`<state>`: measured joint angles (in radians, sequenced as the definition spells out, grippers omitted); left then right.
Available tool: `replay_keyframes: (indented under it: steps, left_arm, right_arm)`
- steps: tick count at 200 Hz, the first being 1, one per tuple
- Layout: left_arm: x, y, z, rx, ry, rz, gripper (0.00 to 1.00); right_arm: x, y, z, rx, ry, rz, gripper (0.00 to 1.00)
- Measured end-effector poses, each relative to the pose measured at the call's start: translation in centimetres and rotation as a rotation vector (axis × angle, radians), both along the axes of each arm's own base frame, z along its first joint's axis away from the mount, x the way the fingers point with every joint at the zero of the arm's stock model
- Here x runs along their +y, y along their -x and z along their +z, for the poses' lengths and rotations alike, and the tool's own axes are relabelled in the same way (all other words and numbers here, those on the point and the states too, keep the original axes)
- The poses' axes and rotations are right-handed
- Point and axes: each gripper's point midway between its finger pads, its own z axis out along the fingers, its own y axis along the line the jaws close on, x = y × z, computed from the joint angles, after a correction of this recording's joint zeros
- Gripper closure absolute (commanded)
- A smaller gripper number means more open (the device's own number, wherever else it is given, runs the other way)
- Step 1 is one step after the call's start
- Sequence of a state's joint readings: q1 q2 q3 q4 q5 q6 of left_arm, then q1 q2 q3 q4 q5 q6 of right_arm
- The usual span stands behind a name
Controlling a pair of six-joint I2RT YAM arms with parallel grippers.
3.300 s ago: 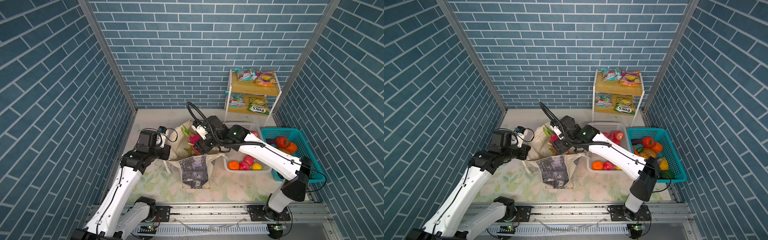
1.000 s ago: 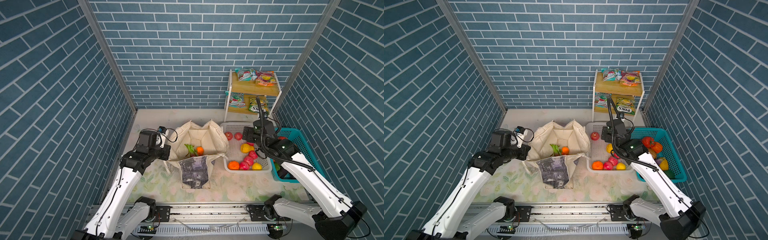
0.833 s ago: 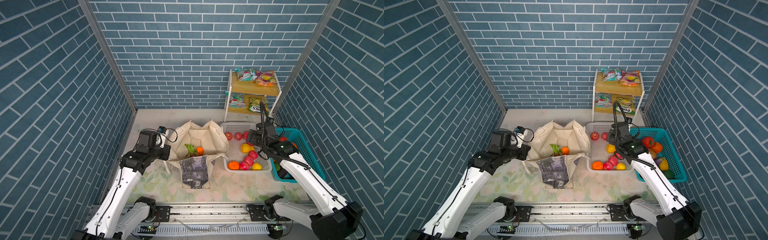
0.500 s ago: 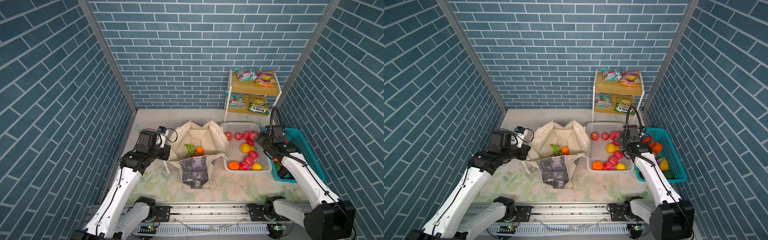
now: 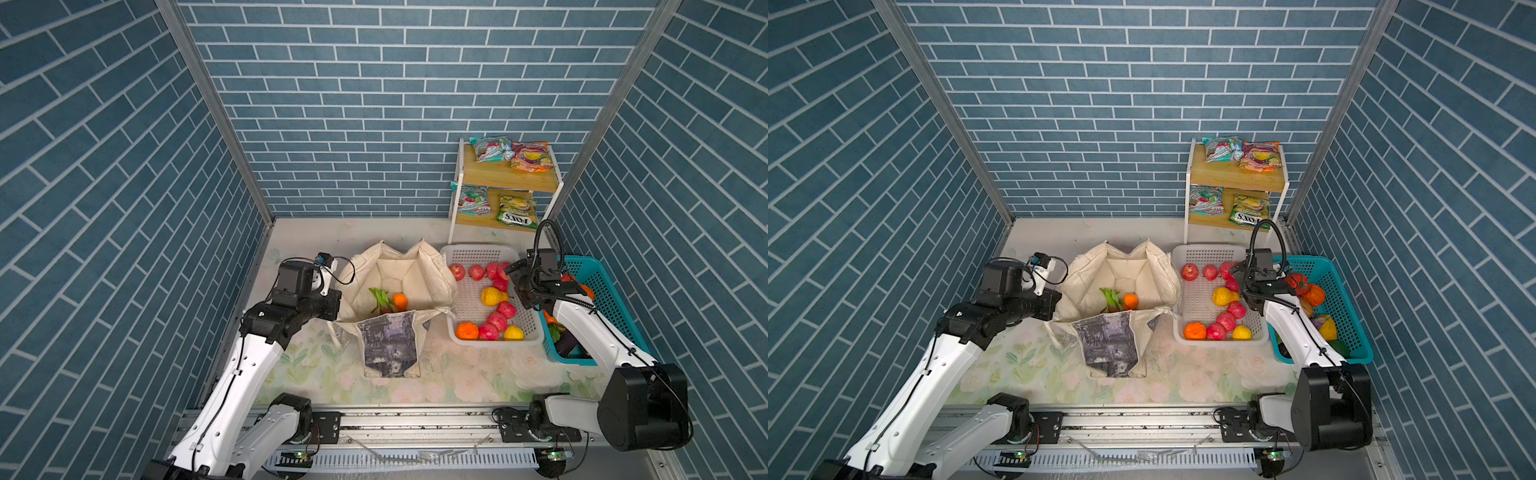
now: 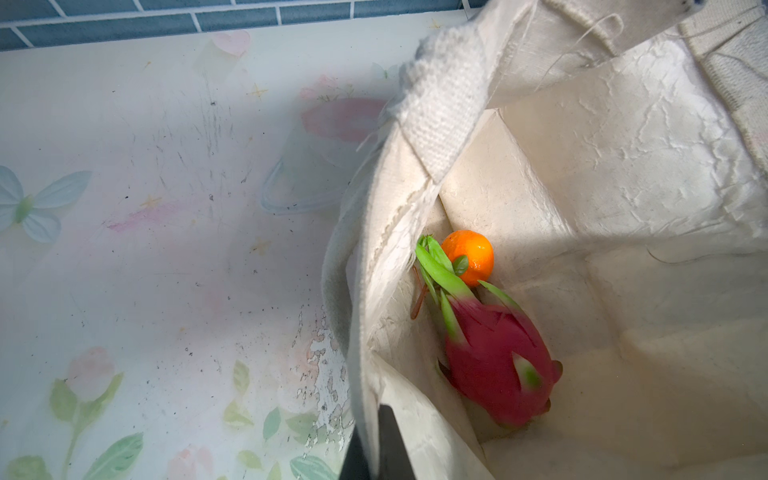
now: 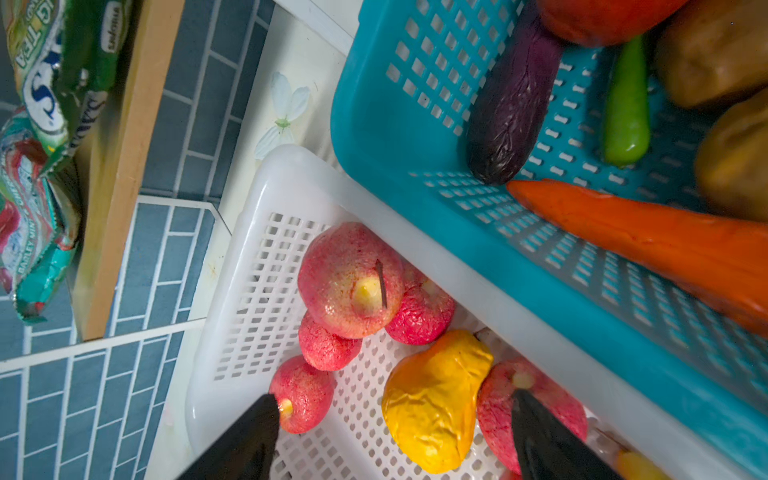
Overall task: Place the food into the grocery bag and tie it
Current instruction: 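Lower the right gripper and grasp a red apple in the white basket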
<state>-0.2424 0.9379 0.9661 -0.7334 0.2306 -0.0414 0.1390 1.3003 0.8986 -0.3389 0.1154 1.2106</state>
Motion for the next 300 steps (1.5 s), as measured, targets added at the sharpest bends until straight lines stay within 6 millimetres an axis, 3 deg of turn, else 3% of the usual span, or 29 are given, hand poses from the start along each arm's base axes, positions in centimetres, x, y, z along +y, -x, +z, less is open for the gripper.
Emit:
replay_keyframes:
  steps: [73,159,221,300]
  left_arm:
    - [-0.2,0.0,0.1,-0.004,0.010,-0.009,1.00]
    - [-0.3,0.0,0.1,-0.004,0.011,-0.010,1.00]
    - [-0.3,0.0,0.1,-0.004,0.012,-0.011,1.00]
    - [-0.3,0.0,0.2,-0.004,0.014,-0.012,1.00]
  right_arm:
    - [0.5,-2.7,-2.8,0.022,-0.047,-0.045,0.13]
    - [0.9,-5.7,-2.8,-0.038,-0.074,-0.064,0.15]
    - [0.9,-6.5,-3.7,-0.031,-0.070,-0.067,0.24]
    - [0.8,-6.7,-3.7,-0.038,-0.058,-0.071,0.46]
